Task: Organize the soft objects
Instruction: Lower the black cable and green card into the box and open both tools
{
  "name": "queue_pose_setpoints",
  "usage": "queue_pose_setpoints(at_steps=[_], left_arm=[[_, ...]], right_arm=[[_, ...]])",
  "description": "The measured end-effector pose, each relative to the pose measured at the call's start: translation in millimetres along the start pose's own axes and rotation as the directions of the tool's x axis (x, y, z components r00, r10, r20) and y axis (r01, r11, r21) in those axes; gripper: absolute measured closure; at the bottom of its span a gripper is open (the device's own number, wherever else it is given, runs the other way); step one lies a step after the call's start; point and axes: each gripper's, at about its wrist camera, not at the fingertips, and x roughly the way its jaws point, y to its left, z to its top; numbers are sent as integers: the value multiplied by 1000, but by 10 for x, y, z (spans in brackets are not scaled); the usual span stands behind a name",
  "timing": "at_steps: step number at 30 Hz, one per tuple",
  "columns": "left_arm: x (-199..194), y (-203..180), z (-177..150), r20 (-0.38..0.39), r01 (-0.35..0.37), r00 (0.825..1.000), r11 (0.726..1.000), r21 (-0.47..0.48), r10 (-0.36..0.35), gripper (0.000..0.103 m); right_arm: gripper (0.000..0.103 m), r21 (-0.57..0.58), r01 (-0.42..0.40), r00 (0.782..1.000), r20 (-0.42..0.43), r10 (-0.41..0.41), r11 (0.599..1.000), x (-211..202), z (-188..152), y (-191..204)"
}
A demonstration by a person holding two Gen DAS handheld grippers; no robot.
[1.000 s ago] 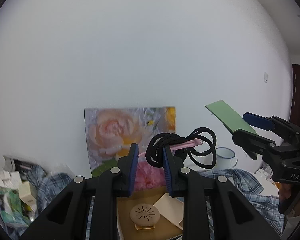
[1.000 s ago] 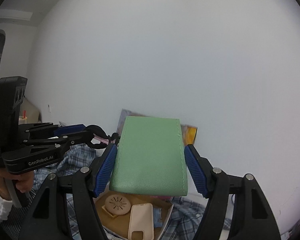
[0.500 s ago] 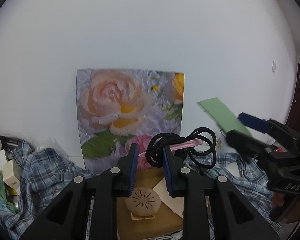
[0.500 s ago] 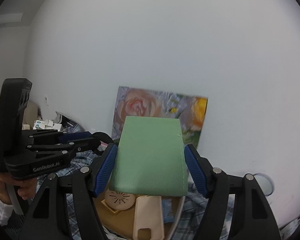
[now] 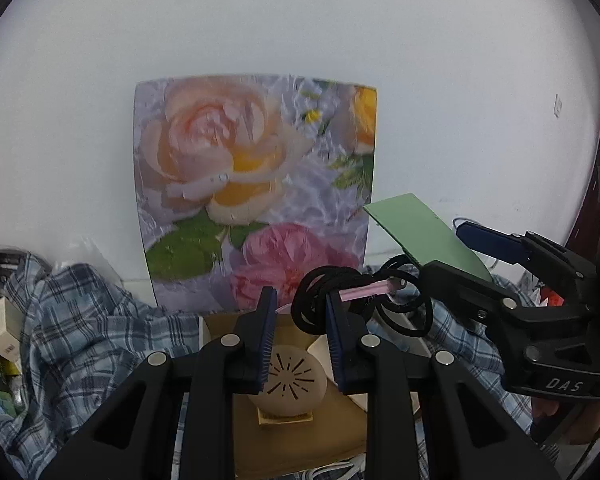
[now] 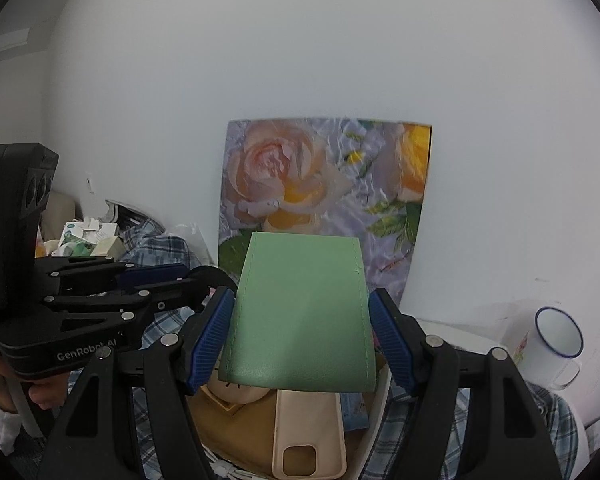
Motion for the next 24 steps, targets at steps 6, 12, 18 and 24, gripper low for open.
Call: queue_pose_setpoints(at_steps=[6,12,18,24], left_arm=[[201,-26,-118,-45,-1,999,1000,8,1,78],[458,-44,-272,-102,13,995,1000,16,-12,78],[726,-22,-430,-185,54,981,999,-7,-55,78],[871,33,-528,-240,76,967,996,-48,-86,78]], right_arm=[[35,30,-13,998,-59,14,999,267,-182,-62],[35,86,-29,994,-101,38,996,482,-352,-169],[34,137,-61,985,-152,82,989,661,-506,-241],[35,204,-76,974,-195,116,976,821,-652,-312]])
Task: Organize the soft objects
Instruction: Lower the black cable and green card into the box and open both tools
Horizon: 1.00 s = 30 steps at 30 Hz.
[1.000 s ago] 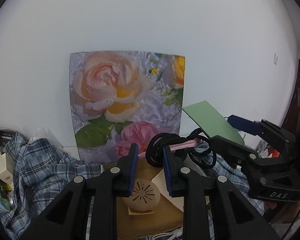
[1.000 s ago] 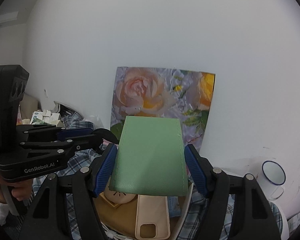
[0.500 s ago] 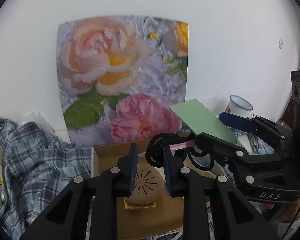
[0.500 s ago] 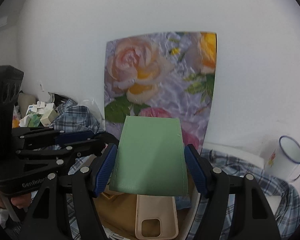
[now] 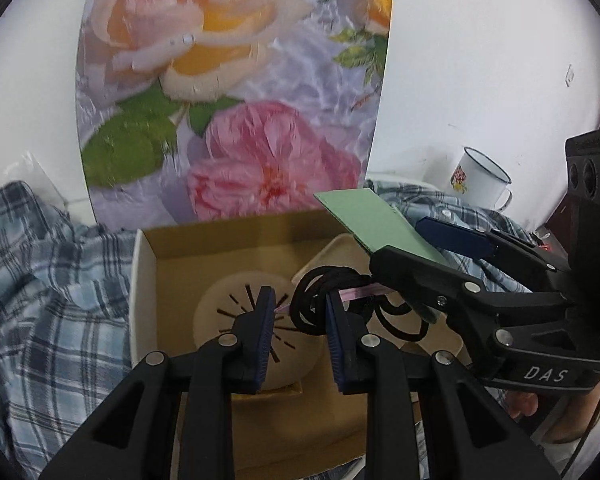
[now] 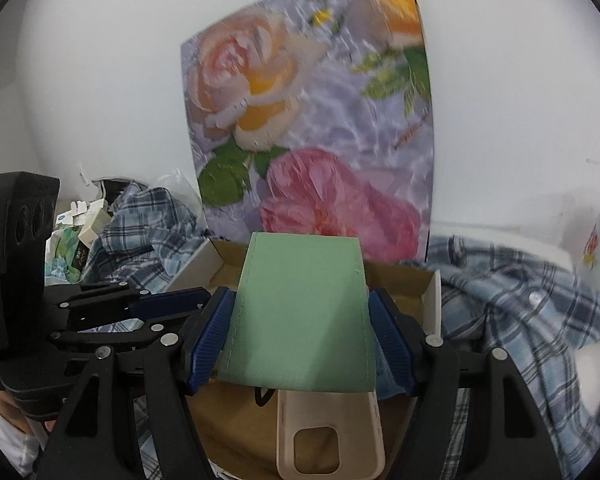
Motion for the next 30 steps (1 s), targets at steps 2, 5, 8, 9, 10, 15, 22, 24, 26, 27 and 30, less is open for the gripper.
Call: queue_pose_setpoints(at_steps=[2,5,8,9,10,15,22,24,26,27,30], left_arm=[[49,14,-24,-17,8,1000,1000,-4,-8,78],[114,23,-55,-31,-3,1000,1000,8,3,78],[147,57,-71,-38,-5,999,1000,4,6,73],[150,65,-68,-40,-1,999,1000,1,1,69],[149,67,-62,-41,-4,999,1000,2,4,60],[128,166,-10,-12,-106,994,994,-16,106,0],[70,371,22,11,-101,995,993,-65,102,0],[67,355,15,13,-112,994,993,-48,112,0],[76,320,16,12,-110,994,993,-39,110,0],[76,305,19,12,-105,994,994,-35,106,0],[51,308,30,18,-112,993,993,-32,113,0]], right_arm=[[34,5,-1,1000,-15,1,1000,38,-22,-14],[34,0,7,1000,-27,-7,1000,70,-51,-5],[34,0,24,999,-41,-24,1000,108,-81,-2],[34,0,30,999,-46,-30,1000,120,-87,-4],[33,0,37,998,-49,-37,999,128,-91,-6],[0,68,62,998,-15,-61,996,42,-72,-147],[0,81,60,998,10,-61,995,-54,-27,-173],[0,63,58,998,-1,-58,996,-30,-29,-134],[0,41,64,998,-8,-63,997,-14,-34,-84],[0,30,67,998,-9,-67,997,-10,-34,-61],[0,3,79,997,-10,-79,997,-16,-28,-12]])
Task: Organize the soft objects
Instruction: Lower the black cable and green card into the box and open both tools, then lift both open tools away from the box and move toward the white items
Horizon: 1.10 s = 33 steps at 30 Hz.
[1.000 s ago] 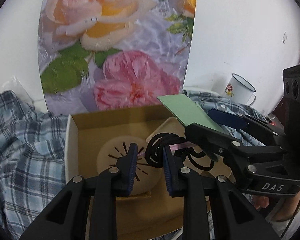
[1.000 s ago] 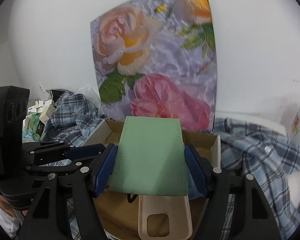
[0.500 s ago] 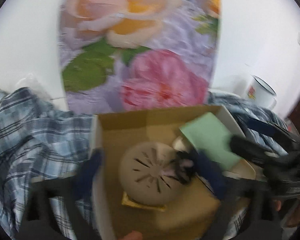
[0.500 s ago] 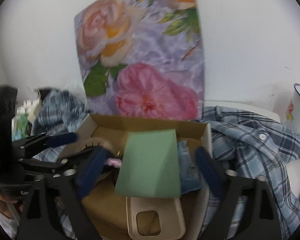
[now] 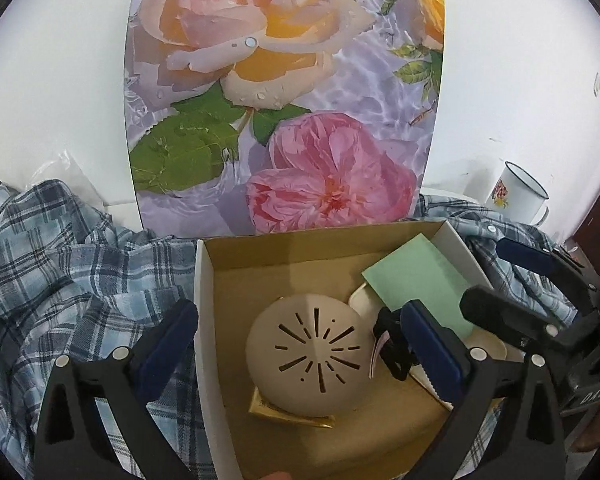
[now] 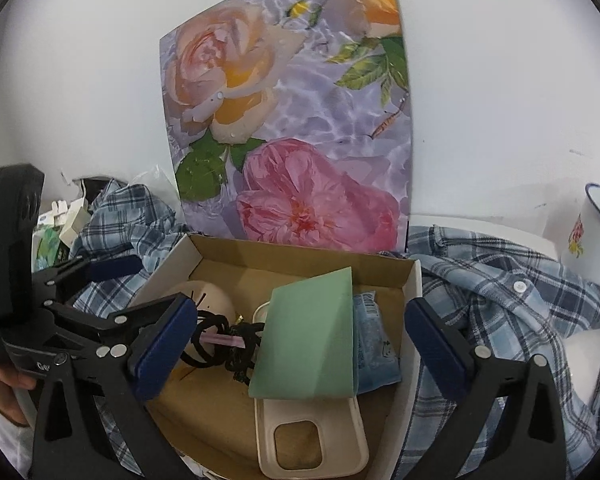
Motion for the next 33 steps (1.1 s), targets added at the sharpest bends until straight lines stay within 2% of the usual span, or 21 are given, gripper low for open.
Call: queue_pose_setpoints(at_steps=[4,9,14,27,32,33], left_arm=[[-42,22,30,7,12,1000,1000,-13,-12,0],[-137,-5,72,9,13,1000,1000,-9,-13,0],[-332,-41,127,50,16,999,1000,-4,-16,0],[-926,-223,276,158,92,983,995,23,-95,0],[-1140,-343,294,191,95,976,994,58,-104,0],[-1187,-365,297,200,83,975,994,65,-94,0]], right_arm=[[0,-45,36,999,9,-35,998,-67,28,87],[0,-64,41,999,32,-39,997,-225,111,153],[0,-74,36,997,72,-31,997,-445,205,185],[0,-124,27,978,208,-1,992,-1133,423,408],[0,-144,37,977,212,-6,989,-1311,460,505],[0,-138,15,979,202,13,990,-1349,471,506]])
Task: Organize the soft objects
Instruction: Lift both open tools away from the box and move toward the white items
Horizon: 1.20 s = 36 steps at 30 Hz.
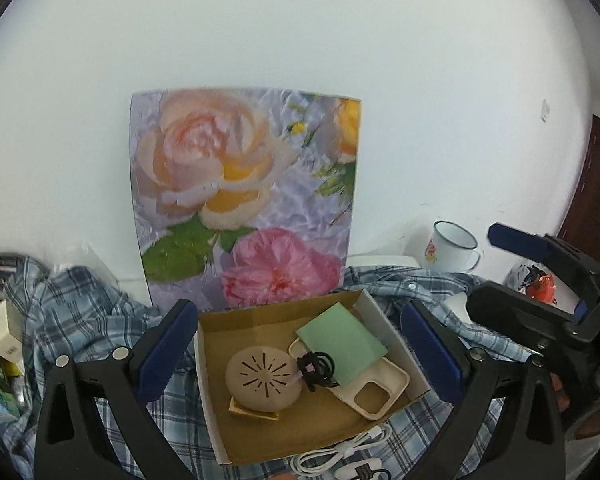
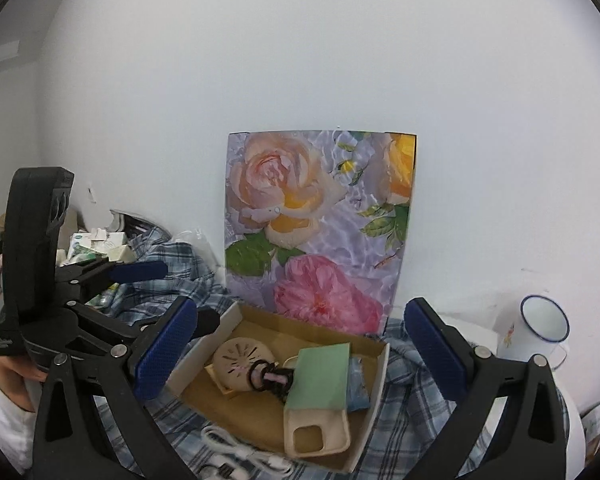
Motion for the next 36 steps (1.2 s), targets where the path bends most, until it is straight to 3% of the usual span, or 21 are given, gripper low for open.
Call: queue_pose_setpoints(at_steps=[3,10,18,28,36], left_arm=[[-133,-61,35,24,20,999,1000,16,-20,0],[-459,-201,106,75,59,995,997,49,-63,0],[-848,-379,143,162,23,986,995,96,-39,0],[-960,-444,-106,129,69,988,995,75,-78,0],[-743,-570,-484,45,42,998,991,127,-48,0]], right_arm=[[0,25,-59,998,11,59,998,-136,49,11],[0,-39,-22,997,71,25,999,-500,136,141],[0,-30,2,987,162,3,1000,-816,143,189],[0,-25,16,989,151,-12,1000,-954,-130,177],[0,8,6,997,82,-7,1000,-790,-520,95]])
